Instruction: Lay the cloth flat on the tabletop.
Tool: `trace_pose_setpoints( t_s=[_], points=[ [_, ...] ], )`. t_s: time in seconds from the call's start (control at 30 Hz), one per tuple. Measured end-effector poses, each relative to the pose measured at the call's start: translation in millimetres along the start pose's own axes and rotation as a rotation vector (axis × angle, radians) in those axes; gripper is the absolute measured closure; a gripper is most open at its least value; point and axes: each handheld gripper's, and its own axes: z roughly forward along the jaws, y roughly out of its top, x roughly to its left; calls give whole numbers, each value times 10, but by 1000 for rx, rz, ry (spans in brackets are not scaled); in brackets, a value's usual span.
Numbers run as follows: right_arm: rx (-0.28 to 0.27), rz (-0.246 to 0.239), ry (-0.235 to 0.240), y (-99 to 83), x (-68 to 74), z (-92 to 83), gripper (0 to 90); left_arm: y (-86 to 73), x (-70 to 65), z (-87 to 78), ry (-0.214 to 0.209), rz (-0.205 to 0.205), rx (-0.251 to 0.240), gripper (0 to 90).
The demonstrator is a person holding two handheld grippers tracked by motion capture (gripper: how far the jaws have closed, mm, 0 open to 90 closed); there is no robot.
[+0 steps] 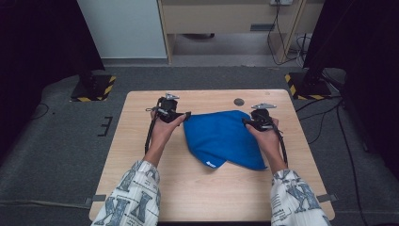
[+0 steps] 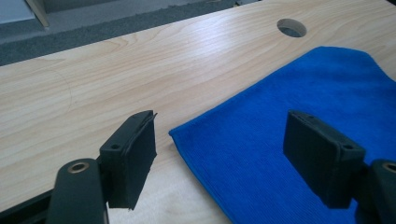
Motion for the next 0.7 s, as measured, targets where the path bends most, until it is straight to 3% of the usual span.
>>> trace_pose_setpoints(
  t_s=[0.13,0.37,0.7],
  points=[
    [3,-17,28,-82,66,-166,439,-112,-99,-149,-12,7,-19,248],
    [-8,-58,95,-339,212,-420,541,-412,-244,-355,-56,-2,-65,242],
    [-21,-86,141,-654,310,-719,627,-721,-387,-380,-119,12,-62,177]
  ],
)
